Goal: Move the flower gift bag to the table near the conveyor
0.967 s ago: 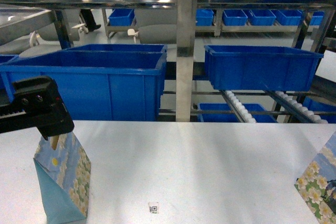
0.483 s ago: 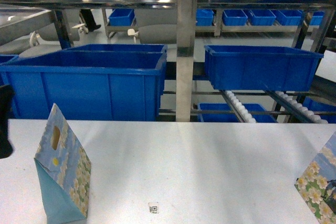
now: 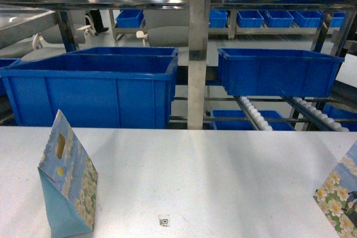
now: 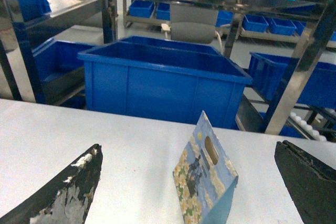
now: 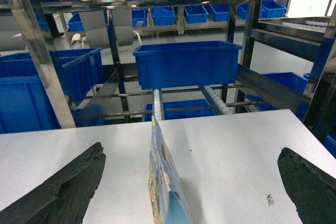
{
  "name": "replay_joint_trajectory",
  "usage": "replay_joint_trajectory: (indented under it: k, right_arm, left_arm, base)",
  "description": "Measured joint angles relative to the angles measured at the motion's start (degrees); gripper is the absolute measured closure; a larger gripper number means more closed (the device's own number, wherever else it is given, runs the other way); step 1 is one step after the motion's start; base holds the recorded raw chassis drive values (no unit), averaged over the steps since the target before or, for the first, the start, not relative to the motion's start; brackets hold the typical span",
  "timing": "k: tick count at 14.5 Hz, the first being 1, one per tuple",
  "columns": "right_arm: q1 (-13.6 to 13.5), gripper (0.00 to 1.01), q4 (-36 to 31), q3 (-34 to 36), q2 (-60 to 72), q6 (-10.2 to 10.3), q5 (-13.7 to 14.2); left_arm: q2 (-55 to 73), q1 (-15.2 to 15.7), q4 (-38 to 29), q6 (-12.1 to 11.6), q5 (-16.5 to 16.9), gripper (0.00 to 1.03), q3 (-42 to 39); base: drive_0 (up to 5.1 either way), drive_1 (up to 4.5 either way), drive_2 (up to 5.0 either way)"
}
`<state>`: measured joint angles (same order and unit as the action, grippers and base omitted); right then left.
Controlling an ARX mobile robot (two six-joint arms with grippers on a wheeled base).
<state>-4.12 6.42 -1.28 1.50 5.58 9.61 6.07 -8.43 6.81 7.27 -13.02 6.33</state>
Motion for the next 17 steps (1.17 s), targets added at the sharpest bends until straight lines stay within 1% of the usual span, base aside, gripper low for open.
replay_joint_trajectory:
  k: [1,2,4,5,6,7,12,13,16,17]
  right_arm:
    - [4.2,0.21,-5.4,1.0,-2.1,-3.0,-7.3]
    - [4.4,0.43,-5.9,1.0,-2.1,-4.5,-9.5]
    - [4.4,0.67,-6.0,0.9,-2.0,-5.2,-9.5]
    - [4.4,0.76,-6.1,0.6,-1.6,-5.2,-9.5]
    - [4.4,0.91,-6.2,0.6,-1.5,-5.2,-9.6]
    - [4.4,0.98,-6.1,0.6,-1.5,-5.2,-9.6]
    - [4.4,0.99,-6.2,0.6,-1.5,-5.4,-9.6]
    - [4.4,0.79,-6.2,0.5,-1.5,-5.5,-9.6]
    - [4.4,0.35,-6.2,0.5,-1.5,-5.5,-9.6]
    - [4.4,0.24,-6.2,0.5,-1.5,-5.5,-9.6]
  left_arm:
    - [-3.5,9.1,-6.4,-4.5,11.2,0.3,-2.9]
    - [-3.5,8.1,-6.4,-5.9,13.0,0.52,-3.4]
    - [-5.2,8.4,-6.9,-6.2,13.0,0.75,-4.9]
    - [-5.4,8.4,-6.2,-6.3,13.1,0.84,-5.4]
    - [-5.5,8.4,-6.4,-6.3,13.0,0.99,-5.4]
    - [-5.5,8.4,-7.1,-6.3,13.1,1.01,-5.4]
    - [-5.5,8.4,-6.5,-6.3,13.0,1.01,-5.4]
    - [-5.5,8.4,-6.5,-6.3,13.0,0.88,-5.4]
    - [-5.5,8.4,-6.5,-6.3,13.0,0.44,-5.4]
    - [-5.5,8.4,-6.5,-6.3,13.0,0.33,-5.4]
  base:
    - [0.0,0.0,0.0]
    - [0.0,0.0,0.0]
    - [0.0,0.0,0.0]
    - [0.0,0.0,0.0]
    - [0.0,0.0,0.0]
    - [0.0,0.0,0.0]
    - [0.0,0.0,0.0]
    - [0.0,0.0,0.0]
    - [0.0,0.0,0.0]
    - [0.0,0.0,0.0]
